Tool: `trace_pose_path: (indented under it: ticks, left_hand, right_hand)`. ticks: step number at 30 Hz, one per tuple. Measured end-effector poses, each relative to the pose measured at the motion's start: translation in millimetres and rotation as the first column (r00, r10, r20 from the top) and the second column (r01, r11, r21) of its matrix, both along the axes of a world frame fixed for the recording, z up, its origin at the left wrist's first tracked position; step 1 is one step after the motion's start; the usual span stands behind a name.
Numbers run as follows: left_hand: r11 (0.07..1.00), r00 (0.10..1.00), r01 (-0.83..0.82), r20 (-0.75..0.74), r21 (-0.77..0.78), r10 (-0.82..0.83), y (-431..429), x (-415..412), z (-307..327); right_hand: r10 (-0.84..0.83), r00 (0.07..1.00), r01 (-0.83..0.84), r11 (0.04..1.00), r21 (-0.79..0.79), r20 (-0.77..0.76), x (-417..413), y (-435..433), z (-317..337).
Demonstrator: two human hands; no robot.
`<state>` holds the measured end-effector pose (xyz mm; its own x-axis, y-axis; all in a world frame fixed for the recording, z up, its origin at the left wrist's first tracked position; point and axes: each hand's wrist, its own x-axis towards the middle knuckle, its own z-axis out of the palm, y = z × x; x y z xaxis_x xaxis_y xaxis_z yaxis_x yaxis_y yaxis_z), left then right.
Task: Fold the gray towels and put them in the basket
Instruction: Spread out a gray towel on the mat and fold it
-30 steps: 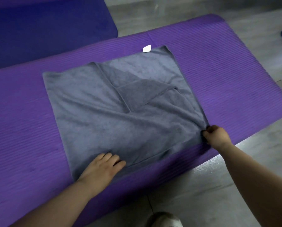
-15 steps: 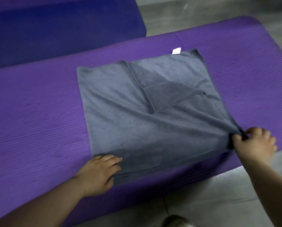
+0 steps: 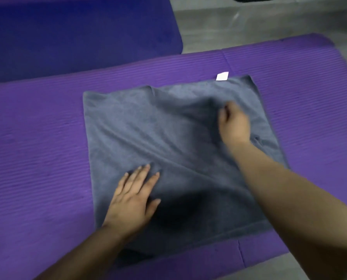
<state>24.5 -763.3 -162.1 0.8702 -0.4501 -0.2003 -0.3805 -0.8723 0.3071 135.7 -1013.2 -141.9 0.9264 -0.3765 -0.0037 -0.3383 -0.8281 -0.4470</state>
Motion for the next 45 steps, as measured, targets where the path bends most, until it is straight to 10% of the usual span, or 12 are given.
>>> trace_pose_path:
  ticks: [3,12,20,29,36,40,42,45]
  left_hand:
    - [0.998,0.999,-0.042,0.012,0.047,0.041,-8.5,19.0,-10.2]
    - [0.994,0.997,0.018,-0.07,0.103,-0.011,-34.8,40.1,-9.7]
    - [0.972,0.963,-0.235,-0.137,-0.014,0.231,-32.8,91.4,16.0]
    - [0.925,0.947,-0.064,-0.27,0.375,0.175,-21.6,112.8,10.6]
    - [0.916,0.938,-0.078,-0.282,0.393,0.2,-21.3,111.6,14.2]
    - [0.917,0.933,-0.095,-0.287,0.387,0.218,-17.0,105.4,15.4]
    - [0.916,0.932,-0.103,-0.283,0.387,0.224,-13.6,102.6,14.4]
    - [0.916,0.931,-0.134,-0.27,0.378,0.247,-5.8,92.8,13.6]
  right_hand:
    - [-0.276,0.961,0.265,0.939,0.22,0.02,37.2,-44.2,11.6]
    - [-0.286,0.947,0.311,0.933,0.182,-0.149,101.6,-96.5,19.0]
    - [-0.338,0.919,0.392,0.759,0.519,-0.2,38.1,-115.3,-12.5]
    - [-0.076,0.853,0.321,0.856,0.405,-0.516,-70.1,-137.3,-0.6]
    - [-0.474,0.851,0.509,0.85,0.135,-0.224,-85.1,-137.6,-4.5]
    - [-0.18,0.983,0.183,0.978,-0.096,0.044,-127.7,-95.0,-10.2]
    - [0.021,1.0,-0.026,0.971,-0.236,-0.023,-155.3,-70.8,-23.8]
    - [-0.131,0.961,0.102,0.987,-0.127,-0.242,-180.1,-52.6,-32.3]
